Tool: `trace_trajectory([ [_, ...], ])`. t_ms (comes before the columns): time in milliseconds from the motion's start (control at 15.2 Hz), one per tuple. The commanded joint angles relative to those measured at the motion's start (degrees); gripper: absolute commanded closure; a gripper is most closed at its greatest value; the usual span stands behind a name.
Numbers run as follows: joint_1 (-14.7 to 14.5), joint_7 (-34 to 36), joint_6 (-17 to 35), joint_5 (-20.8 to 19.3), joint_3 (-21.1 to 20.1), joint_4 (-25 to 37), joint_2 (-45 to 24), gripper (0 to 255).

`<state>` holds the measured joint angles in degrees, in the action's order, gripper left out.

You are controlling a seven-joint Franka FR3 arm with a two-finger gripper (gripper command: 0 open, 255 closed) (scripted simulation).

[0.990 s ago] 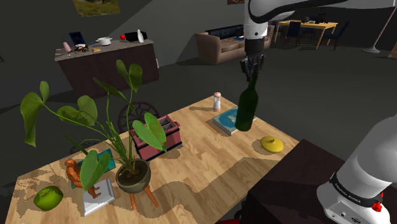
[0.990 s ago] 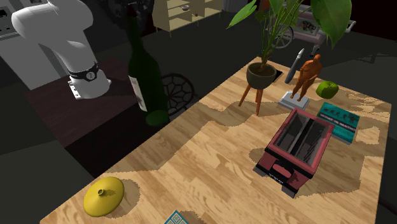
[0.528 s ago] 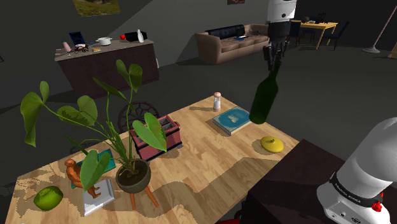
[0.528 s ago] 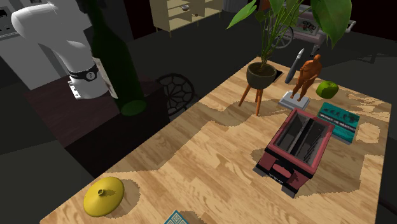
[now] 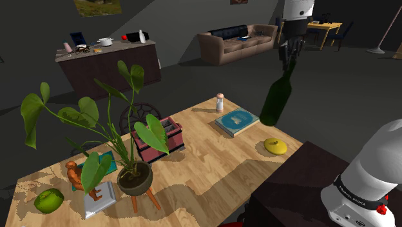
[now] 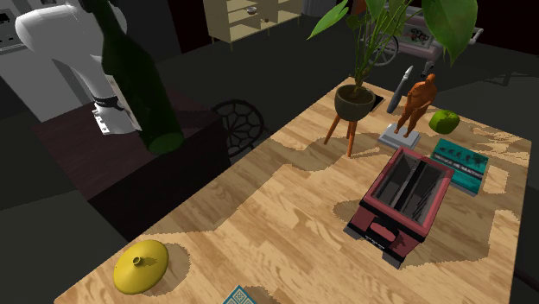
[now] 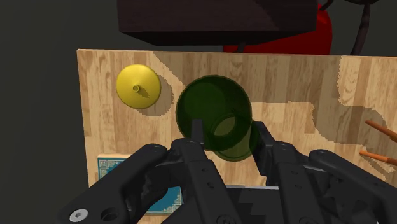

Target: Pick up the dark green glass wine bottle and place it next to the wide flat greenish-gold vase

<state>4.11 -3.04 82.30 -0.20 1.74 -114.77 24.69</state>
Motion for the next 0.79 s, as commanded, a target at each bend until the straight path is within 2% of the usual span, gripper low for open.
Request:
trace_trajectory([
  [0, -0.02, 0.05, 1.46, 0.02, -0.04, -1.71, 0.28, 255],
  [726, 0.02, 0.02, 9.81, -0.04, 0.01, -11.21, 1.43, 255],
])
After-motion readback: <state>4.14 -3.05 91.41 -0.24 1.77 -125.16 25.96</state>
